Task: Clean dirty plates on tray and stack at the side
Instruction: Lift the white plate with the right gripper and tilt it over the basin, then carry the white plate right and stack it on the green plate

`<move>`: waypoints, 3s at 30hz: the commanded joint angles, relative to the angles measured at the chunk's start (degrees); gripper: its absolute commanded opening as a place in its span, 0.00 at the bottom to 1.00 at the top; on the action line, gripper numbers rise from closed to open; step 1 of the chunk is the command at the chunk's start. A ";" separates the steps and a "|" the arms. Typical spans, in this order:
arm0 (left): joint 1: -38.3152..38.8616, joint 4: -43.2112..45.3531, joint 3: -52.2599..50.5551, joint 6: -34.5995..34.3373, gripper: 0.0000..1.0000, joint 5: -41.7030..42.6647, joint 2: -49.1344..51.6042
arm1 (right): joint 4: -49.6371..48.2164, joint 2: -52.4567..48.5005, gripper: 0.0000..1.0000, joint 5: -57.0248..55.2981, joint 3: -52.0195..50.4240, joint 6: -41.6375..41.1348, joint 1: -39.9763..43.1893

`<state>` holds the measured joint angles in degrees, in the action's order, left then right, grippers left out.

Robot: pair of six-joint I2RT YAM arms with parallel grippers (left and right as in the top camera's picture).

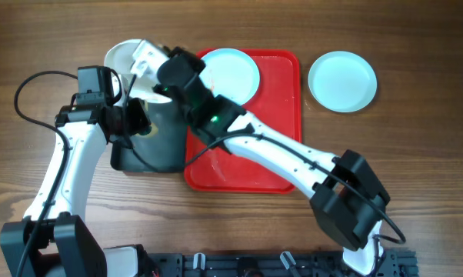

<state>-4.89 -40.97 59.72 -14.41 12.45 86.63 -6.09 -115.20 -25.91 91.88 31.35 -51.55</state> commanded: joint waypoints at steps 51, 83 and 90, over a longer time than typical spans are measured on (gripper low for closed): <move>-0.11 0.92 -1.44 -2.93 0.04 0.11 0.50 | 29.00 8.24 0.04 41.05 1.07 -55.25 18.82; -0.11 1.53 -1.66 -2.47 0.04 0.09 0.50 | 56.22 9.44 0.04 30.34 0.24 -47.74 66.62; -0.11 1.51 -1.66 -2.47 0.04 0.11 0.50 | 54.71 0.22 0.04 29.77 0.24 -48.06 66.62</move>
<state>-4.89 -39.66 58.65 -16.84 13.08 86.70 49.71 -110.96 5.04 92.09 -15.79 15.20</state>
